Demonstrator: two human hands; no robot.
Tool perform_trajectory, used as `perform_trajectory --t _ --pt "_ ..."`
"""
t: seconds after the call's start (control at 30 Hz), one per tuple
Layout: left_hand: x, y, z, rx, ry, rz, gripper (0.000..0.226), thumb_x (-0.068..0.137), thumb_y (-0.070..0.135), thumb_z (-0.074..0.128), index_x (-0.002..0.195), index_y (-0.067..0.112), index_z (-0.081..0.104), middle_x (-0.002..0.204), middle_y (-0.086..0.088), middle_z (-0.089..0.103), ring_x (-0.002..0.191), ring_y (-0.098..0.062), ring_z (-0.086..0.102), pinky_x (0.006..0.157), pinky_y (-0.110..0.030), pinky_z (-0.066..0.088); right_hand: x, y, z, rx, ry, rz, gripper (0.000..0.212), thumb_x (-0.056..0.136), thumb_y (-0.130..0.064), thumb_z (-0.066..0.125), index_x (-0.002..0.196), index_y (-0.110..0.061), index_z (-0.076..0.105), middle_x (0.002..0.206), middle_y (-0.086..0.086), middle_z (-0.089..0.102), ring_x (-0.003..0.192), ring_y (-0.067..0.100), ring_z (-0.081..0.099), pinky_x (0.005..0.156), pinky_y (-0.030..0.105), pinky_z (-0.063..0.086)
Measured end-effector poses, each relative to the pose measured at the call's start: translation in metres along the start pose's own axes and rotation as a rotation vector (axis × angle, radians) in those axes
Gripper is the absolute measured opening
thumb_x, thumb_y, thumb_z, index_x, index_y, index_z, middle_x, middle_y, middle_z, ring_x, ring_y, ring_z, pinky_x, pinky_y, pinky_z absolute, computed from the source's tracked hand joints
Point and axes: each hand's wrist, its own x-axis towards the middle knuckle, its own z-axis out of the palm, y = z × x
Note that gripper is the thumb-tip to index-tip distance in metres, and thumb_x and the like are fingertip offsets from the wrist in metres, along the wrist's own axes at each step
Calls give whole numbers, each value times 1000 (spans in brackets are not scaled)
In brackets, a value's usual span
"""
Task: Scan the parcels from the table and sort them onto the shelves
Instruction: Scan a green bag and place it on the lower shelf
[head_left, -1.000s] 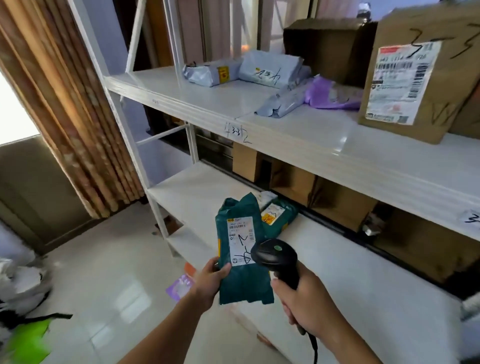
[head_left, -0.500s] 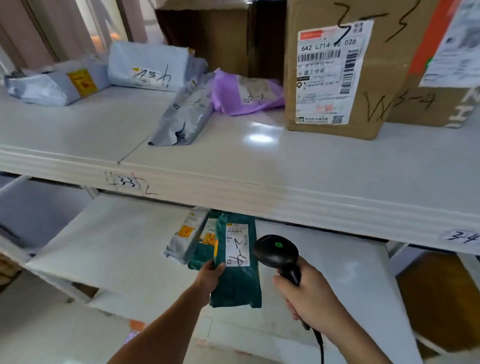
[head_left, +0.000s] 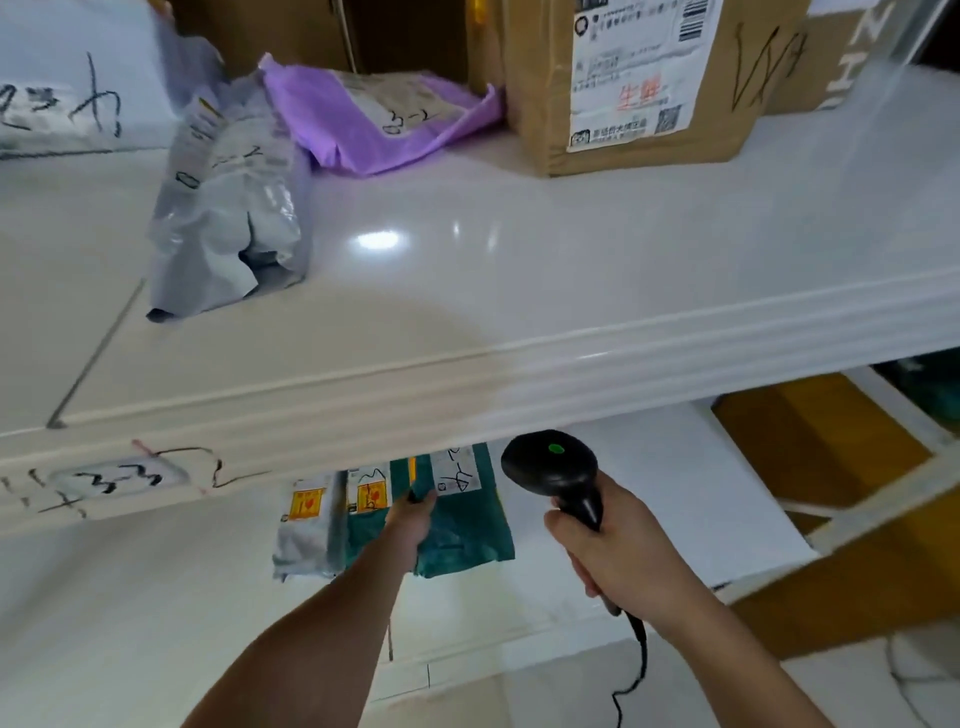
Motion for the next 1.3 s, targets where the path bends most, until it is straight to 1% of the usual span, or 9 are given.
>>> perform_trajectory --t 0.13,0.33,0.47,0.6,0.67,0.73,0.83,1.0,1.3 --pt "13 11 6 0 4 -28 44 105 40 55 132 6 56 104 -14 62 88 -26 57 88 -42 49 2 8 6 -1 26 47 6 94 -19 60 94 -23 55 60 2 54 43 10 50 39 21 41" --pt "32 28 7 29 -37 -25 38 107 38 49 127 7 62 118 -19 66 111 -38 64 102 -47 52 0 8 0 18 76 87 5 94 -21 60 96 -19 56 63 5 55 44 12 50 40 24 42" --pt "19 30 8 333 23 89 37 109 21 46 139 2 57 131 -22 61 112 -32 58 86 -34 42 -3 6 -4 35 96 91 5 94 -20 60 97 -17 56 62 5 54 43 11 50 41 25 43" --pt "-2 37 14 607 -45 214 9 106 25 50 114 20 49 106 -10 54 87 -21 51 76 -34 44 -13 0 -9 43 116 89 4 94 -21 61 96 -21 57 59 3 55 43 11 51 43 28 45" --pt "-13 44 23 740 -130 285 23 104 34 53 123 21 49 113 -14 62 78 -26 60 68 -33 44 -21 -3 -14 55 128 91 4 94 -20 60 97 -21 57 62 5 55 43 11 50 42 26 44" --pt "-23 57 34 906 -201 415 56 101 43 56 149 17 44 145 -16 54 112 -32 65 86 -33 51 -32 -4 -20 71 155 100 5 95 -19 59 99 -19 57 63 6 54 44 11 48 41 24 43" --pt "-45 82 58 1123 -297 567 76 100 53 56 161 16 30 165 -10 34 147 -29 39 118 -39 37 -51 -2 -33 104 202 121 5 95 -18 59 100 -18 57 63 5 53 43 8 47 40 22 42" --pt "-93 109 115 1261 -355 684 80 98 60 55 162 19 29 169 -4 26 154 -24 29 124 -38 28 -91 11 -69 136 278 135 9 97 -18 60 102 -25 57 64 2 55 44 7 48 41 21 42" --pt "-196 119 243 1214 -480 765 66 94 62 60 148 25 49 152 0 50 134 -19 52 108 -28 41 -175 57 -176 218 430 167 14 95 -12 60 102 -24 59 59 5 58 45 11 52 44 25 45"
